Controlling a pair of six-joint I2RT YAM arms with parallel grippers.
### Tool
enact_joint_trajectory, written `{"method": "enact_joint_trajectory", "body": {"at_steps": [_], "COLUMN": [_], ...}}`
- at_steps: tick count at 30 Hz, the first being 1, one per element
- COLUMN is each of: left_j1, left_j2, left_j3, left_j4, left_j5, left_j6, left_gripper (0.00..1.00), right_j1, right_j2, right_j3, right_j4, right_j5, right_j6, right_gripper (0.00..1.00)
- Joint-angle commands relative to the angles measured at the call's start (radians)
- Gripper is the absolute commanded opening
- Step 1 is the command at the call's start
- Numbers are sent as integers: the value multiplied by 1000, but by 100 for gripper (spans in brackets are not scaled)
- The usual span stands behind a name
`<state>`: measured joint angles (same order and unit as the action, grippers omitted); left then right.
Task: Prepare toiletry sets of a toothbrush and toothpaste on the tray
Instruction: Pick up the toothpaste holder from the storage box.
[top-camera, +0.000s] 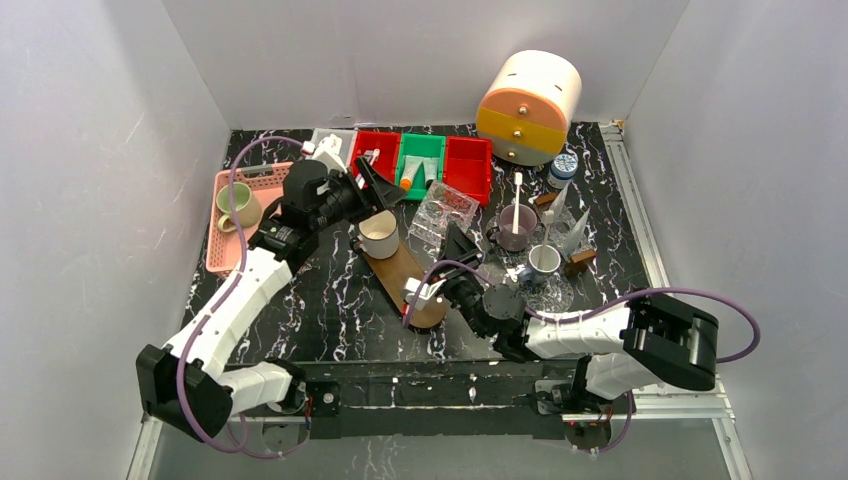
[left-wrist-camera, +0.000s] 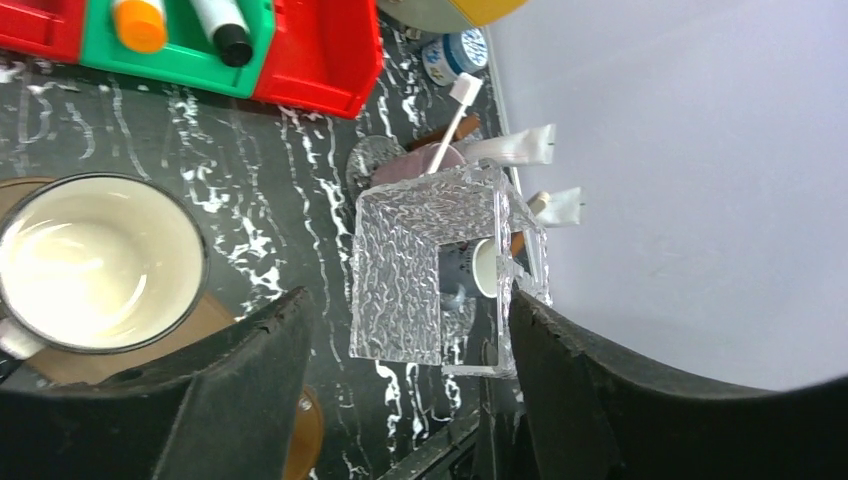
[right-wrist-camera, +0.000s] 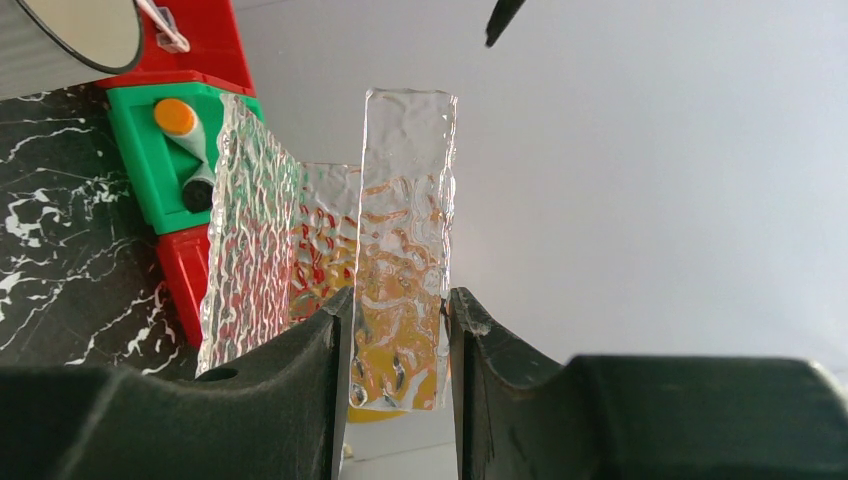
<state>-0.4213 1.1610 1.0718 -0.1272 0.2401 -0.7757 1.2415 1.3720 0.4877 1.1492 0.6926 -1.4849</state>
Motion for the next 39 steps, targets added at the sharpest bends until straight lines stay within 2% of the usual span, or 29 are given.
{"method": "enact_joint_trajectory", "body": {"at_steps": [1, 5, 16, 25, 33, 36, 39], "left_j1": [-16, -27, -49, -72, -74, -74, -74], "left_j2": [26, 53, 87, 120, 106, 99, 88], "left_j3": [-33, -50, -108, -132, -151, -163, -178], "left_j4": [113, 182, 297, 355, 410, 424, 446], "left_j5": [119, 174, 254, 299, 314, 316, 316], "left_j6": [-73, -113, -172, -193, -236, -253, -267], "left_gripper": [64, 56, 47, 31, 9, 0, 0], "right_j1": [20, 27, 42, 44, 47, 47, 51], "right_j2": [13, 34, 86, 110, 134, 148, 139], "right_j3": [-10, -11, -3, 6, 5, -6, -16], "right_j4": [204, 230, 264, 302, 312, 357, 344], "right_j5": [43, 49, 54, 48, 61, 75, 82], "right_j6": [-76, -102, -128, -147, -140, -150, -143], "right_gripper": [1, 1, 1, 1, 1, 18, 36]}}
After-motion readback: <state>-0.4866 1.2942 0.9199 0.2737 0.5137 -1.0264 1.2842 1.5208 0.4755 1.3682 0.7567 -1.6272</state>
